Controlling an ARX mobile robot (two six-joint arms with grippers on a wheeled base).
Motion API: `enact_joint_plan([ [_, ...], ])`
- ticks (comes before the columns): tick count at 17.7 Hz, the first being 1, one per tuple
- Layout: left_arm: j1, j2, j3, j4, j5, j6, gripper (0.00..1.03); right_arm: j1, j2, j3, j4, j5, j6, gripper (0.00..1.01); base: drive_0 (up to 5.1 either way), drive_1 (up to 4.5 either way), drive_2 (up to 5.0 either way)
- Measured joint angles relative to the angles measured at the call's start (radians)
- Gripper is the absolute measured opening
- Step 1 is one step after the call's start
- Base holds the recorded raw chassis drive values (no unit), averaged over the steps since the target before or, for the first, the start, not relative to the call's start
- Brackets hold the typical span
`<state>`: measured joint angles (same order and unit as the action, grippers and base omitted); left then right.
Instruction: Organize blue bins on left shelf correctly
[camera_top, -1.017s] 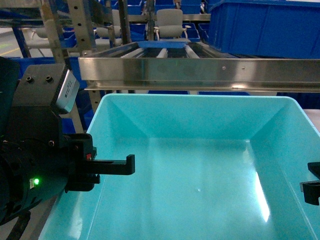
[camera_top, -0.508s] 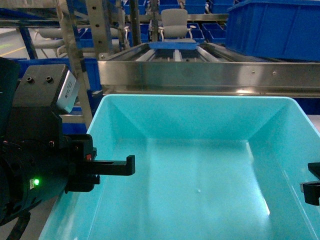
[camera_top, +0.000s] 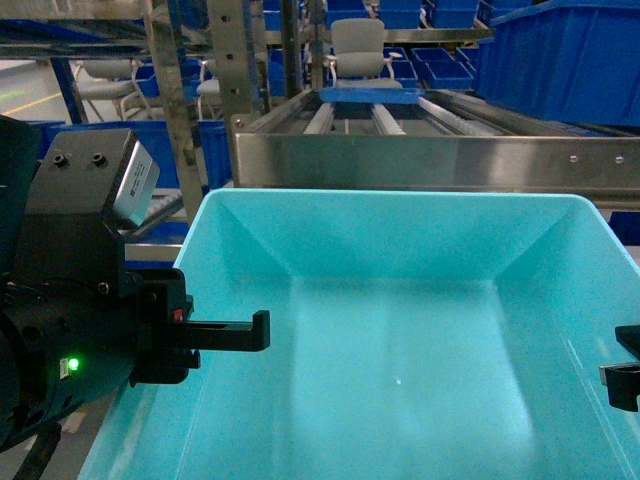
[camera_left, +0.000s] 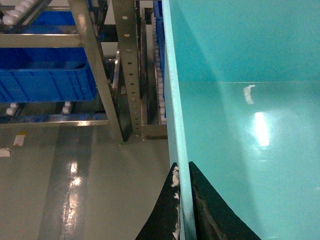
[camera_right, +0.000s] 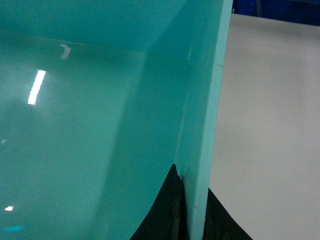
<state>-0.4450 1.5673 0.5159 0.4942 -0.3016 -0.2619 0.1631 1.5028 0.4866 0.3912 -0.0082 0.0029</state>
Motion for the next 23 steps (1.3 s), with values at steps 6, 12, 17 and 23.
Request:
enact_joint_plan([
  [6,0.000,0.000,0.000,0.000,0.000,0.000,0.02,0.000,0.000,0.000,0.003,0.000,0.000,0.02,-4.6,3.28,1.1],
  [12,0.000,0.000,0.000,0.000,0.000,0.000,0.02,0.000,0.000,0.000,0.002,0.000,0.000,0.02,-4.8,2.39,2.7],
  [17,0.001,0.000,0.000,0.000,-0.001,0.000,0.02,0.000,0.000,0.000,0.005,0.000,0.000,0.02,-4.9,2.96,1.9],
  [23,0.001,0.001,0.000,0.000,0.000,0.000,0.02,0.000,0.000,0.000,-0.001,0.000,0.000,0.02,-4.4,4.10,0.8],
])
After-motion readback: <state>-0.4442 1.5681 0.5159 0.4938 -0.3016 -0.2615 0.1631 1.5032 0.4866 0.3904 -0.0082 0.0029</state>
